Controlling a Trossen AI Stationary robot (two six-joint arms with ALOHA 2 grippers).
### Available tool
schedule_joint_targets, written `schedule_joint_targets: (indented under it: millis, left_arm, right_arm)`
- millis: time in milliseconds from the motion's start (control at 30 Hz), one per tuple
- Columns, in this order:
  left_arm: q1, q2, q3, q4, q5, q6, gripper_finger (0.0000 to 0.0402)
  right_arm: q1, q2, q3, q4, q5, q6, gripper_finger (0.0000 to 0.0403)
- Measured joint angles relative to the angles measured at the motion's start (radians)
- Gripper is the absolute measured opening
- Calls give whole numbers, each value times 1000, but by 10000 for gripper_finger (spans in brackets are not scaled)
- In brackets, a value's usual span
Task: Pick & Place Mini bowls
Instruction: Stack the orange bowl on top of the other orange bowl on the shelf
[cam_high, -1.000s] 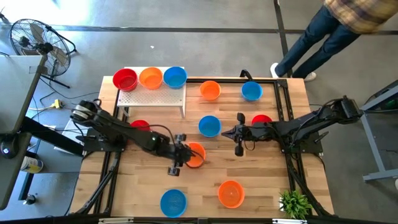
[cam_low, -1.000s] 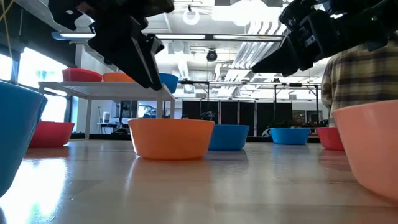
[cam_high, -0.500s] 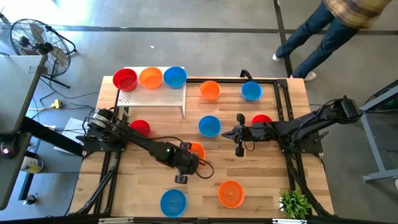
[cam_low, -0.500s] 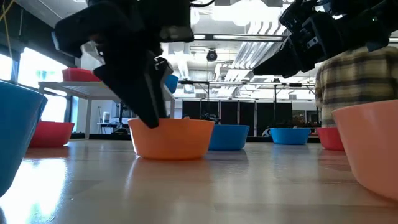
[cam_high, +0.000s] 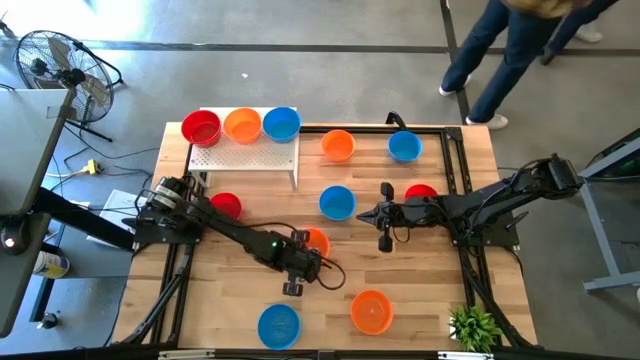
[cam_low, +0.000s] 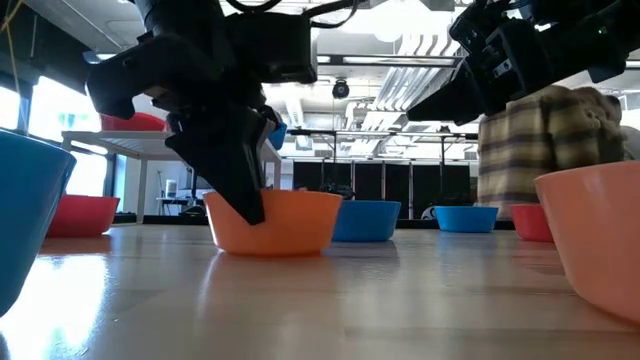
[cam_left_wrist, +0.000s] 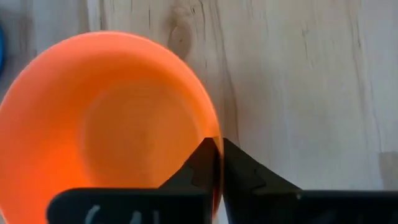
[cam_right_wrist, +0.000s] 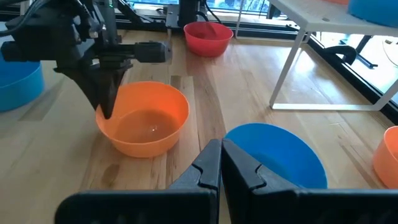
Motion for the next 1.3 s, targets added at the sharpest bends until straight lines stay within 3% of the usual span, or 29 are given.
schedule_joint_targets:
  millis: [267,700,1100,1300]
  left_arm:
    - [14,-102,-1,-39,-16,0,6]
    - [132,-400,10,-133,-18,29,2]
    - [410,-434,435,-699,-113,142,1]
    - [632,-434,535,-861,-121,138,1]
  right_arm:
    - [0,0,0,-2,0,0,1]
    - [0,0,0,-13,-3,0,2]
    - [0,0,0,-16,-3,0,1]
    - [0,0,0,-20,-4,0,1]
